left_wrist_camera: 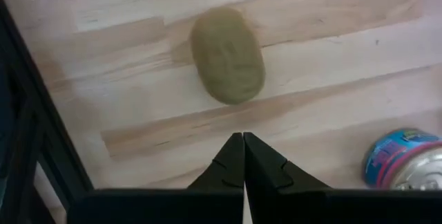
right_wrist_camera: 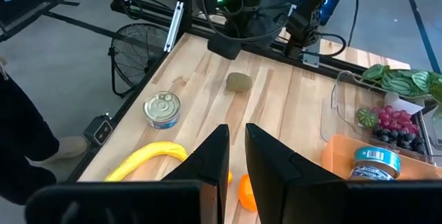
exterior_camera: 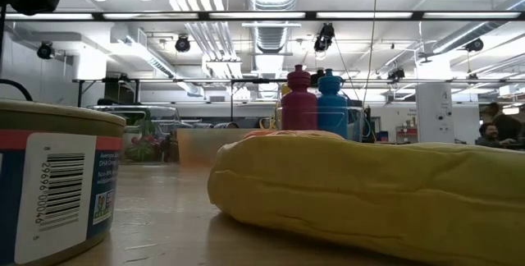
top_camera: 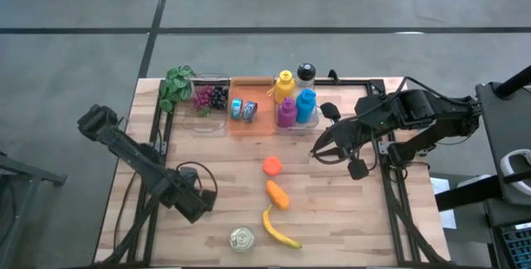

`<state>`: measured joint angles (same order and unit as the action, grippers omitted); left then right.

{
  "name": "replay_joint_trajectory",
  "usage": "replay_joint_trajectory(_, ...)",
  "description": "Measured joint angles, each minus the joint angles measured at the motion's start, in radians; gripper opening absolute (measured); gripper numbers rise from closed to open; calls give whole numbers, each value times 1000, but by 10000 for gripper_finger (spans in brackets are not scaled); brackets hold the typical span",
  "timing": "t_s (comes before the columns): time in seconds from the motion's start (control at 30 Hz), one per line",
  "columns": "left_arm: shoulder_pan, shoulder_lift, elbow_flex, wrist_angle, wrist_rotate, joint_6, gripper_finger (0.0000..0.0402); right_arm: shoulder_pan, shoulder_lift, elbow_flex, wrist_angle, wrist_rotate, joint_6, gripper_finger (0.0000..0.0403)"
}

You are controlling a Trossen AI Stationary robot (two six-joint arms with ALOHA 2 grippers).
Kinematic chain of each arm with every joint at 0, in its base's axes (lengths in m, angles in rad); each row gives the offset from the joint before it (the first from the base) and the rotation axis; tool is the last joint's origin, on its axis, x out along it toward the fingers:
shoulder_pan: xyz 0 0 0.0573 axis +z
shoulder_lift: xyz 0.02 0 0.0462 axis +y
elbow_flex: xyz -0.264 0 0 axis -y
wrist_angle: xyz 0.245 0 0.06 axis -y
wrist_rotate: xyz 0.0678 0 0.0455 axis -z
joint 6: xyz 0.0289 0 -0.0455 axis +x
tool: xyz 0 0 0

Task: Pick & Place Food Item
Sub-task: Put the kiwi into the left transparent bin

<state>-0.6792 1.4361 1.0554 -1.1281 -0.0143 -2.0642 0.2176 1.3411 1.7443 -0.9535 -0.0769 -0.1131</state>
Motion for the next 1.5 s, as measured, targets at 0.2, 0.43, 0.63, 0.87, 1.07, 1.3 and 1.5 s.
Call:
replay_joint_trajectory(0.2,6,-1,-18,5,4,-13,1,0,0,0,-15,-7,-3,43)
replay_joint_trajectory(0.43,7,-1,-27,30,7,-13,3,0,0,0,-74,-117,-3,43)
replay_joint_trajectory(0.63,7,-1,-27,60,7,-5,17,-1,0,0,-114,-114,0,43)
replay_joint_trajectory(0.87,7,-1,-28,100,7,-1,23,-1,0,0,-106,-106,5,43)
replay_joint_trajectory(1.07,7,-1,-28,107,6,-2,23,0,0,0,-106,-106,6,43)
replay_joint_trajectory(1.3,8,-1,-28,107,-1,-5,23,0,0,0,-106,-106,6,43)
replay_joint_trajectory(1.5,8,-1,-28,109,-5,-5,24,0,0,0,-106,-106,8,43)
